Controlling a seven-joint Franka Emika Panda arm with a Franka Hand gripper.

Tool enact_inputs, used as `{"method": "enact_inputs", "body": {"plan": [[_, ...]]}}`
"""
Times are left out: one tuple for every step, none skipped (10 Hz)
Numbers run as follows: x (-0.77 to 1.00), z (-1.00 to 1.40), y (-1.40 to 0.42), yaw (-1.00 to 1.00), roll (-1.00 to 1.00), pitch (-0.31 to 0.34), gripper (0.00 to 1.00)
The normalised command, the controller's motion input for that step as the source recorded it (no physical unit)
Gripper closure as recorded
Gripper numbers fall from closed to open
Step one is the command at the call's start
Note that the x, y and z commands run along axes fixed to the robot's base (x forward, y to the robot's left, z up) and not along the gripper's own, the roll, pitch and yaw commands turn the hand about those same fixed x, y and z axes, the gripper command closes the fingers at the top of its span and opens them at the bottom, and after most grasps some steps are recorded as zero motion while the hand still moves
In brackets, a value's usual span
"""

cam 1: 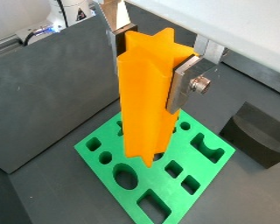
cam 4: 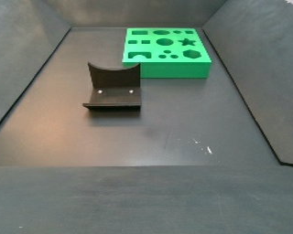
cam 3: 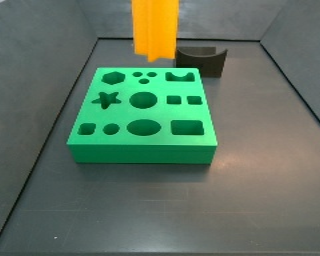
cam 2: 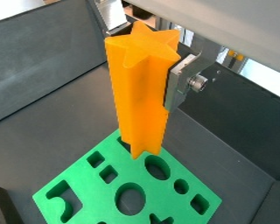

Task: Insert the star object.

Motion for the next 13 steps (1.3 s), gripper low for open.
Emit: {"method": "enact_inputs", "body": {"plan": [[-0.25, -0.50, 0.00, -0.05, 0.13, -0.067, 1.00], [-0.31, -0.65, 0.00, -0.06, 0.03, -0.029, 1.00], [-0.26, -0.73, 0.00, -0.10, 0.00, 0.000, 1.00], [-0.42, -0.70, 0.06, -0.16, 0.00, 0.000, 1.00], [-0.47, -0.65, 0.12, -0.21, 0.00, 0.000, 1.00], [-0.36, -0.54, 0.15, -0.17, 0.00, 0.000, 1.00], [-0.15, -0.46, 0.19, -0.06, 0.00, 0.024, 1.00], [-0.15, -0.44, 0.21, -0.04, 0.00, 0.011, 1.00], [-0.28, -0.44, 0.19, -0.09, 0.00, 0.000, 1.00], [-0.26, -0.43, 0.20, -0.06, 0.00, 0.000, 1.00], [-0.25, -0.37, 0.23, -0.03, 0.00, 0.000, 1.00], [-0.25, -0.30, 0.23, 0.00, 0.00, 0.000, 1.00], [-0.14, -0.20, 0.20, 0.00, 0.00, 0.000, 1.00]]}}
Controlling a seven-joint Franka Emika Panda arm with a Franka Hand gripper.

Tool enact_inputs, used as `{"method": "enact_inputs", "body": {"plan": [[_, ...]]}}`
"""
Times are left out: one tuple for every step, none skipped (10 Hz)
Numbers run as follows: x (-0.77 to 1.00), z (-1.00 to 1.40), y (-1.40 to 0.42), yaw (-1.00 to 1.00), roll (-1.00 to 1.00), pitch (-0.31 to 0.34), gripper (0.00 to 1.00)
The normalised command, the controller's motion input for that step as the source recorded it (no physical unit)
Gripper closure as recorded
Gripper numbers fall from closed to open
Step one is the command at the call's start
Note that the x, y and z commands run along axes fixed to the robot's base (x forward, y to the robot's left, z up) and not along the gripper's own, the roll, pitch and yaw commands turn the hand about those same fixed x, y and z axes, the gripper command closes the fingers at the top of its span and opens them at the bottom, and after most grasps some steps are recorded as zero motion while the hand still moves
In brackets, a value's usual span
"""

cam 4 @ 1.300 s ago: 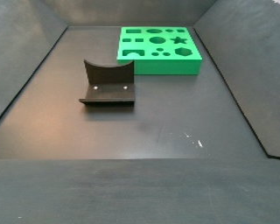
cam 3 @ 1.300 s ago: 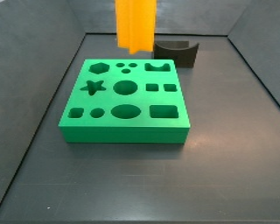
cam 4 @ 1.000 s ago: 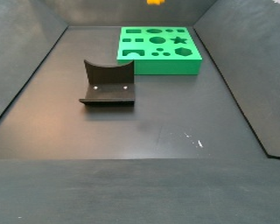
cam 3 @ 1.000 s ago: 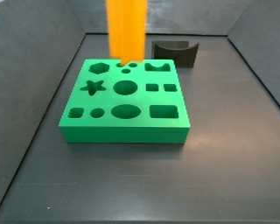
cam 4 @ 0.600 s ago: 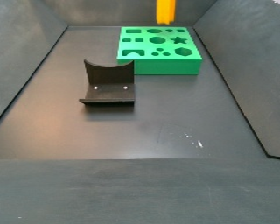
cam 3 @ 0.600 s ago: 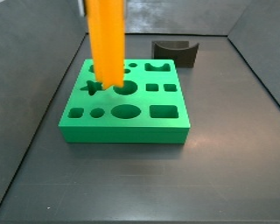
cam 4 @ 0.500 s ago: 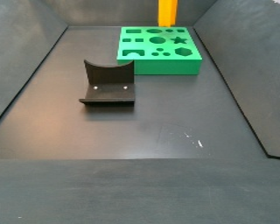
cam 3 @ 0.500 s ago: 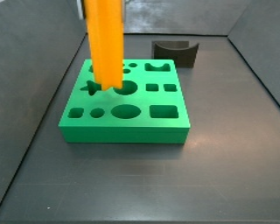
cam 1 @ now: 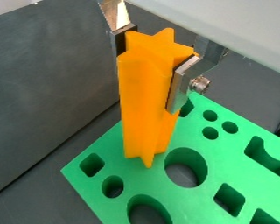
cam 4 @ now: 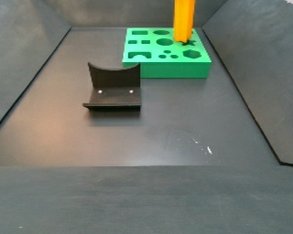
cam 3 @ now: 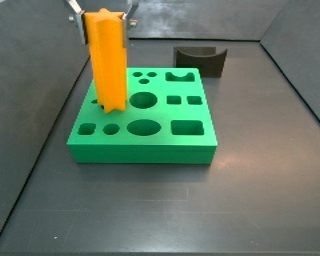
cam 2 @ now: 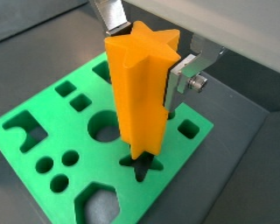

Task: Insert the star object.

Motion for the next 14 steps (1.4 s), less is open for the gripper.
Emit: {"method": "enact_inputs", "body": {"plan": [[-0.13, -0.08, 0.18, 0.06, 0.01, 0.000, 1.00], [-0.09, 0.00, 0.13, 0.16, 0.08, 0.000, 1.00], [-0.13, 0.00, 0.11, 0.31, 0.11, -0.016, 1.00], [-0.15, -0.05, 0.11, 0.55, 0.16, -0.046, 1.00], [0.00, -0.10, 0.19, 0.73, 0.22, 0.000, 1.00], [-0.07, -0.13, 0.19, 0.69, 0.22, 0.000, 1.00], [0.00, -0.15, 0.14, 0.65, 0.17, -0.001, 1.00], [0.00, -0.14, 0.11, 0.62, 0.17, -0.004, 1.00], [0.00, -0.17, 0.09, 0.71, 0.19, -0.023, 1.00], [0.00, -0.15, 0.00, 0.61, 0.17, -0.021, 1.00], [0.00, -0.17, 0.00, 0.55, 0.17, -0.009, 1.00], [0.00, -0.23, 0.00, 0.37, 0.10, 0.000, 1.00], [0.00, -0.25, 0.00, 0.23, 0.04, 0.000, 1.00], [0.00, -0.33, 0.00, 0.01, 0.00, -0.030, 1.00]]}}
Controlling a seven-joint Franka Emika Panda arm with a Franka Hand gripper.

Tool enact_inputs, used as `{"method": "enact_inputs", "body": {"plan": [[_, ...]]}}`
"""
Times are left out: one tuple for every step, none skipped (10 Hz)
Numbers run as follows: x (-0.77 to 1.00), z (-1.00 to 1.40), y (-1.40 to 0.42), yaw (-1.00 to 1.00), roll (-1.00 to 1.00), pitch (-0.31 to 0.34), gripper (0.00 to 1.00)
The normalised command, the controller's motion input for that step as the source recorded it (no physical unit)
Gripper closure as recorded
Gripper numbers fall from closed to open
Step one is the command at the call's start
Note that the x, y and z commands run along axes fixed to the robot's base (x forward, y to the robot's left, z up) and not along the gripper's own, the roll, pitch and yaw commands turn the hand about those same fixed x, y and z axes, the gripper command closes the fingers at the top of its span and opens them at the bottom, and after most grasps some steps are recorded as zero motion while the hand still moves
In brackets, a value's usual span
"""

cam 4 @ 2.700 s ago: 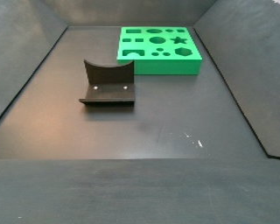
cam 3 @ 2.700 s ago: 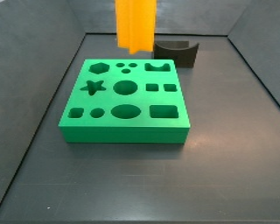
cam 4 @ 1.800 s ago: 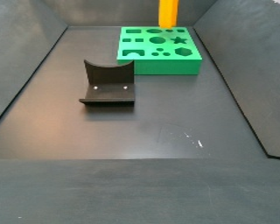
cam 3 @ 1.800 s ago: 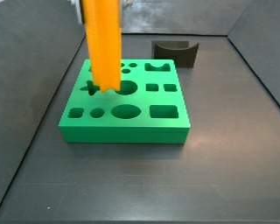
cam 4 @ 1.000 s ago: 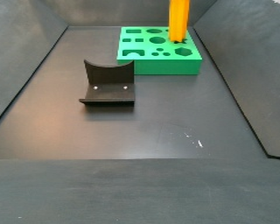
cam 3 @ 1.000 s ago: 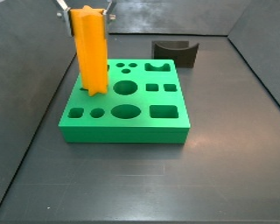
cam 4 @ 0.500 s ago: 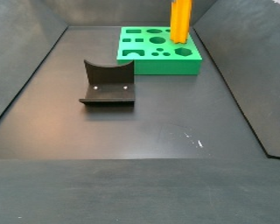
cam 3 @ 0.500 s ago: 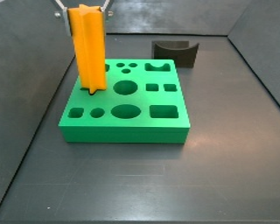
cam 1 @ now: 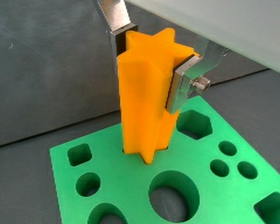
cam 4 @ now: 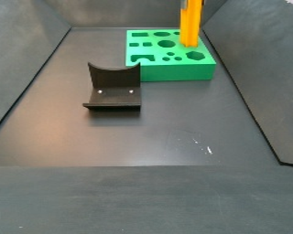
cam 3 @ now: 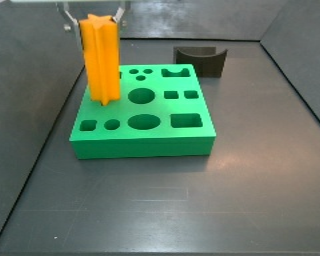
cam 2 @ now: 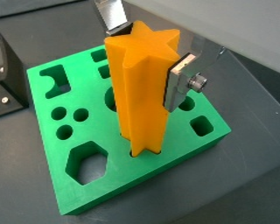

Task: Insert the star object.

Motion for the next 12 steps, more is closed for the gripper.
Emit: {"method": "enact_inputs", "body": {"plan": [[-0.04, -0.33, 0.00, 0.00, -0.09, -0.216, 1.00], [-0.04, -0.22, 0.00, -0.04, -0.20, -0.307, 1.00], [-0.01, -0.23, 0.07, -0.09, -0.31, -0.301, 1.00], [-0.07, -0.22, 0.04, -0.16, -0.32, -0.349, 1.00], [-0.09, -0.23, 0.04, -0.21, -0.31, -0.357, 1.00], [-0.05, -0.36, 0.00, -0.24, -0.16, -0.301, 1.00], [0.00, -0.43, -0.03, -0.24, 0.00, -0.186, 1.00], [0.00, -0.44, -0.09, -0.19, 0.06, -0.104, 1.00], [0.00, -0.37, -0.15, -0.11, 0.18, -0.021, 1.00], [0.03, -0.18, -0.17, -0.13, 0.13, 0.000, 1.00], [0.01, 0.00, 0.00, -0.05, 0.00, 0.000, 1.00], [0.00, 0.00, 0.00, 0.00, 0.00, 0.000, 1.00]]}}
